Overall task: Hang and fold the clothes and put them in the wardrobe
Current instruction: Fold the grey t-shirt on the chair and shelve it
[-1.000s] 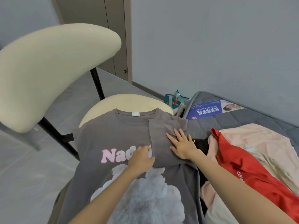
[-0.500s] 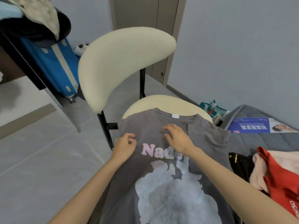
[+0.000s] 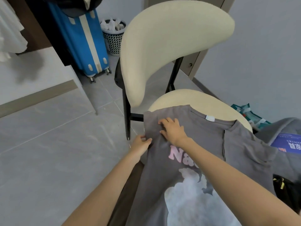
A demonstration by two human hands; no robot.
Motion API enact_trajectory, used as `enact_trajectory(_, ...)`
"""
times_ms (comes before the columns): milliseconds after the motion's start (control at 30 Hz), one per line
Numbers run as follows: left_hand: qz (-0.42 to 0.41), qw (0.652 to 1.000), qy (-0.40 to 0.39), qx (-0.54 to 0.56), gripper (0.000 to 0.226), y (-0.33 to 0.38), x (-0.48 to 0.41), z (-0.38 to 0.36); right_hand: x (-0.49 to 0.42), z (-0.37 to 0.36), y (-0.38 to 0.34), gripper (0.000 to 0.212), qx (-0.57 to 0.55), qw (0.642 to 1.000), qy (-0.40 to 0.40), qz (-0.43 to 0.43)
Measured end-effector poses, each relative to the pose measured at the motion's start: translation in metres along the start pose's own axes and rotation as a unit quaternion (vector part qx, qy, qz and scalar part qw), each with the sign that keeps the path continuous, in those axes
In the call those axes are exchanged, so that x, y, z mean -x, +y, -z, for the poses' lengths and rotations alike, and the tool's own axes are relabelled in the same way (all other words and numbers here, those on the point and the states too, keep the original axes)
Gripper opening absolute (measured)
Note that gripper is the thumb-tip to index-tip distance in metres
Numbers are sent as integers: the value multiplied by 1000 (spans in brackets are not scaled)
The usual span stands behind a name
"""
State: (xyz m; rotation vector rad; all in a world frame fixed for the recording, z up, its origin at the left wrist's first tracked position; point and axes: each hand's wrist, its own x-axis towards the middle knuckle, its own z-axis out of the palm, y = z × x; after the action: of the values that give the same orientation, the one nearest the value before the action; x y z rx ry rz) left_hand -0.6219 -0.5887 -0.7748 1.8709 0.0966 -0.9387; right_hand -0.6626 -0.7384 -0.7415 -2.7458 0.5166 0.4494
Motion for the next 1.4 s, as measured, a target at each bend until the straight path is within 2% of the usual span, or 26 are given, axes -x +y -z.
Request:
enact_trajectory(67, -4, 1000, 25, 18, 34, 2, -2, -4, -1, -1, 3, 25, 7, 1000, 8, 10)
enact_trajectory(133, -22, 997, 65, 31, 26, 5, -1, -7, 1, 1, 7, 22, -9, 999, 21, 30)
enact_trajectory(233, -143, 984, 104, 25, 14, 18, 7, -14, 12, 10, 17, 17, -107, 985, 120, 55)
enact_trajectory(300, -223, 972, 61, 29, 13, 33, 15, -22, 28, 16, 28, 10, -118, 973, 194, 31)
enact_trajectory(367, -213, 976, -18, 33, 14, 45, 23, -35, 47, 17, 50, 3, -59, 977, 203, -31)
enact_trajectory(433, -124, 987, -101, -4, 34, 45, 26, -46, 66, 13, 79, 10, -5, 990, 103, -93)
enact_trajectory(467, -96, 988, -118, -36, 34, 39, 26, -52, 74, 13, 93, 8, -27, 990, 58, -127)
enact_trajectory(500, -100, 986, -113, -71, 27, 33, 27, -57, 81, 15, 103, 7, -76, 982, 46, -164)
enact_trajectory(567, -143, 977, -63, -143, 15, 22, 29, -64, 87, 24, 113, 7, -183, 952, 118, -217)
enact_trajectory(633, -166, 967, -1, -192, 34, 20, 33, -70, 87, 35, 111, 14, -239, 915, 239, -222)
enact_trajectory(700, -155, 965, 36, -209, 60, 22, 36, -73, 85, 44, 101, 24, -260, 899, 317, -155)
enact_trajectory(767, -150, 959, 38, -236, 81, 24, 35, -71, 81, 50, 91, 28, -174, 932, 311, -67)
enact_trajectory(833, -153, 950, 31, -269, 88, 24, 30, -68, 73, 49, 86, 37, -69, 973, 219, -27)
enact_trajectory(933, -159, 944, 25, -289, 79, 24, 21, -62, 60, 50, 85, 50, 0, 991, 69, -115)
enact_trajectory(1000, -160, 939, 10, -305, 61, 23, 18, -55, 52, 49, 85, 40, 60, 983, 54, -162)
enact_trajectory(1067, -186, 934, 5, -306, 26, 23, 18, -47, 47, 51, 83, 28, 72, 980, 73, -170)
enact_trajectory(1100, -206, 934, 8, -293, 15, 25, 20, -41, 43, 52, 82, 22, 63, 980, 87, -165)
enact_trajectory(1233, -286, 928, 99, -217, 33, 40, 27, -18, 26, 70, 69, 9, -12, 979, 170, -109)
enact_trajectory(1300, -307, 922, 147, -184, 31, 46, 35, -6, 16, 81, 53, 7, -74, 974, 206, -64)
enact_trajectory(1400, -320, 922, 166, -138, 22, 46, 49, 12, 6, 93, 26, 14, -204, 951, 233, -17)
